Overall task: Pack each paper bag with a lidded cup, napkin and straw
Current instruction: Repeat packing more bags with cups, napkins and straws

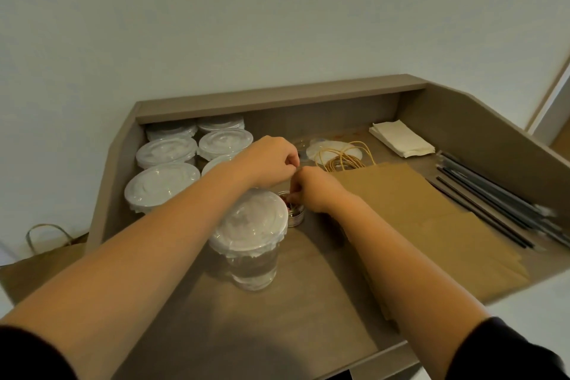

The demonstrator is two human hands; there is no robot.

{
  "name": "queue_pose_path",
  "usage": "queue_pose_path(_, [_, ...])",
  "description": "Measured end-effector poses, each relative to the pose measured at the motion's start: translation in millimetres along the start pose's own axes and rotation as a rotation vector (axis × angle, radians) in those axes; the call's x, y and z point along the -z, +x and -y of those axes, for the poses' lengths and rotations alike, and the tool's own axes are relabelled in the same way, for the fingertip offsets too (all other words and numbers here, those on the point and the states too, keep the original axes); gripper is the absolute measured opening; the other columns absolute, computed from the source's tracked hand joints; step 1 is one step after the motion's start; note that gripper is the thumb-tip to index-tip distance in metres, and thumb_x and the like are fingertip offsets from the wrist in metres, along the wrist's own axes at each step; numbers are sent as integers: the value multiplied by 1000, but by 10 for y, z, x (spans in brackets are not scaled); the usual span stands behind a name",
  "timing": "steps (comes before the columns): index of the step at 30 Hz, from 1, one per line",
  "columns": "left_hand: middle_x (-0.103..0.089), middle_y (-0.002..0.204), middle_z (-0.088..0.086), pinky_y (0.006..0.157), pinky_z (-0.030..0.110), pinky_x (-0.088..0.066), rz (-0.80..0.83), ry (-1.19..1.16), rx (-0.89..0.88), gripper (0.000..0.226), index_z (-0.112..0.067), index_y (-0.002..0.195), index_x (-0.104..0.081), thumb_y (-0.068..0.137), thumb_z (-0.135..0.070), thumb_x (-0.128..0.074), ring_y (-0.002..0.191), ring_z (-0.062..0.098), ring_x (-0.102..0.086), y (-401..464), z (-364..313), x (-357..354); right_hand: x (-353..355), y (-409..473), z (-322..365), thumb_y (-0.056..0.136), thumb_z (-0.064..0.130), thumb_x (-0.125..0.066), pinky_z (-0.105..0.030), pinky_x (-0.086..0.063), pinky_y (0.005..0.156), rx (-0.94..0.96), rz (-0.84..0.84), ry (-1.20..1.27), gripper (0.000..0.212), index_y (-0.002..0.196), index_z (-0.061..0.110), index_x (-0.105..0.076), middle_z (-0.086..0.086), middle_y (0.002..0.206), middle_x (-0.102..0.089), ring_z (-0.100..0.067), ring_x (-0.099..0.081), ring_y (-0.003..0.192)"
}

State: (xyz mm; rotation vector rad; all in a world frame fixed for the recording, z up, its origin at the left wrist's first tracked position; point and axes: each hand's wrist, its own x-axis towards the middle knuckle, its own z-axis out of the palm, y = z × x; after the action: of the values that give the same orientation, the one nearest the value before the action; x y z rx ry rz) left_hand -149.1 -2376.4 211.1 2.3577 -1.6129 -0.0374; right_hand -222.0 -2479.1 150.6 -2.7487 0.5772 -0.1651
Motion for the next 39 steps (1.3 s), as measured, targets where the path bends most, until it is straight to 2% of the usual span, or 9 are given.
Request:
queue_pose_path(6, [-68,107,2,80,26,-46,-44,-17,4,24,-14,107,-69,92,-14,-51,96,16,-61,-86,41,61,103,-119,-23,90,18,-60,-31,-50,74,5,-56,223,12,90,7,-61,-6,85,-63,-19,-59,79])
queue_pose_path(12, [-66,102,1,80,29,-47,-155,-61,31,22,-13,104,-69,91,-15,-51,93,16,-60,-343,154,216,421,-423,380,95,17,-51,-14,-48,53,19,-192,500,9,86,19,-52,1,77,-64,-7,-61,64])
queue_pose_path(16, [-63,87,-3,74,29,-46,-217,-112,42,17,-15,93,-69,91,-17,-52,80,15,-56,-725,302,392,569,-599,896,93,13,-54,-12,-51,55,93,-280,485,6,89,16,-57,2,75,-63,-4,-60,62])
queue_pose_path(21, [-52,61,-9,56,22,-38,-284,-186,74,22,-16,70,-60,91,-18,-54,56,5,-45,-1452,641,671,432,-885,1787,92,11,-56,-15,-52,61,205,-283,467,8,93,16,-62,5,78,-64,-4,-62,65])
queue_pose_path(26, [-60,67,1,66,31,-43,-300,-205,108,18,-6,82,-69,89,-16,-55,66,17,-54,-2380,1201,861,13,-1103,2748,91,5,-56,-10,-48,54,247,-243,513,12,94,13,-64,0,74,-63,-2,-57,58])
queue_pose_path(30, [-59,71,4,67,31,-41,-257,-229,145,17,-9,76,-65,88,-16,-56,71,20,-53,-3107,1711,883,-490,-1175,3359,92,9,-56,-13,-49,58,230,-151,484,12,96,17,-64,3,73,-62,-5,-59,61])
queue_pose_path(34, [-67,95,1,79,28,-48,-129,-289,247,18,-15,97,-69,89,-28,-59,87,14,-59,-3708,2255,659,-1028,-1195,3786,93,13,-55,-18,-52,62,176,-10,438,10,91,18,-63,-4,78,-65,-12,-62,65])
queue_pose_path(37, [-57,127,-2,94,27,-44,113,-327,339,65,-18,133,-50,79,-51,-67,112,12,-54,-4137,2626,317,-1428,-1274,3956,94,11,-53,-15,-51,56,116,139,449,12,85,16,-60,-5,77,-63,-11,-59,63])
queue_pose_path(39, [-31,152,0,109,33,-32,338,-235,380,105,-20,149,-20,68,-60,-73,137,18,-34,-4394,2804,35,-1646,-1391,3971,94,9,-53,-15,-50,56,71,320,484,15,82,16,-59,-2,74,-62,-9,-59,62])
